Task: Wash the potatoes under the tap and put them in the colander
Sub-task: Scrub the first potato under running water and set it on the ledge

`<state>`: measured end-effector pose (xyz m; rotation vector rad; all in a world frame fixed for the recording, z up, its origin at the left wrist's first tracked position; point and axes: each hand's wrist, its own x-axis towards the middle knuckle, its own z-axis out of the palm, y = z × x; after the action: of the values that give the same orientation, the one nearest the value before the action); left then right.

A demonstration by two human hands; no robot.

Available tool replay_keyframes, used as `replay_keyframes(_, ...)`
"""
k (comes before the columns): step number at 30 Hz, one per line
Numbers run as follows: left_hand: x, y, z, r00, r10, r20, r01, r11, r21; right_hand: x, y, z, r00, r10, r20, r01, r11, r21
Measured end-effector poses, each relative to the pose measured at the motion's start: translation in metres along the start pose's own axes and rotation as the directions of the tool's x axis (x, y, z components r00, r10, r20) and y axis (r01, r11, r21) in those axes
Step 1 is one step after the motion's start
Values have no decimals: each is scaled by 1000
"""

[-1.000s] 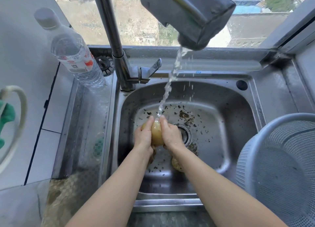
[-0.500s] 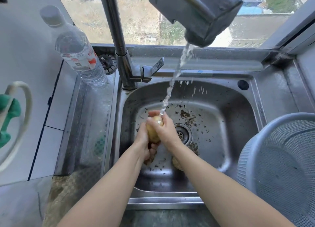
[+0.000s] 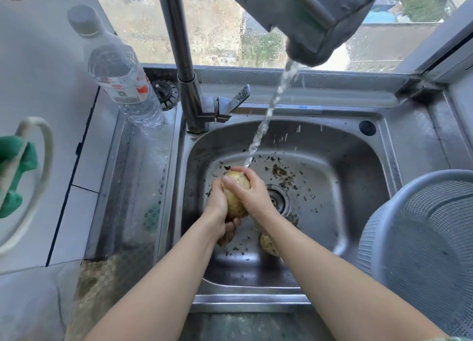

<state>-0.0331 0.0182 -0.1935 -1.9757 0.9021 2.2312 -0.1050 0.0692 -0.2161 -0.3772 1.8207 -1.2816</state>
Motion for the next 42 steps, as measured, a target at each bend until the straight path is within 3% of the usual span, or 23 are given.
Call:
replay_keyframes(2,1,-6,0,998,49,43,-53,994,98,3,0,0,994,77,-72,-74,996,46)
replay_keyframes(4,1,-11,1,990,128,64,-139,968,211,7,-7,2,950,281,-139,-258,952,167)
replay_keyframes(6,4,-12,4,985,167,44,-173,955,240,7,-9,0,916,374,-143,-329,907,264)
replay_keyframes(9,5,-6,4,988,153,-25,-147,976,162,5,-1,-1,975,221,-28,-201,928,313)
replay_keyframes(12,5,0,1,997,64,-49,-62,997,36,1,5,-1,987,137,80,-153,951,270)
replay_keyframes(16,6,-7,-1,999,38,0,-38,998,54,6,-5,5,960,260,-99,-225,935,274)
replay_keyframes(19,6,-12,2,984,178,10,-178,976,125,9,-8,8,924,326,-200,-254,914,317)
replay_keyframes(23,3,-6,-3,954,297,31,-297,933,202,5,-1,6,925,366,-104,-280,839,467)
replay_keyframes(28,1,-2,-13,983,174,52,-181,960,214,7,-15,-7,827,546,132,-517,647,561)
replay_keyframes(34,0,1,-16,979,134,153,-173,943,283,19,-6,2,785,619,-34,-485,647,589)
replay_keyframes(36,1,0,-15,983,150,104,-173,949,264,16,-3,3,804,590,-70,-440,670,598)
replay_keyframes(40,4,2,-10,995,78,65,-85,990,113,5,-4,6,947,319,24,-278,782,558)
replay_keyframes(42,4,1,-10,996,66,64,-74,988,137,6,-8,6,957,289,-11,-244,826,508)
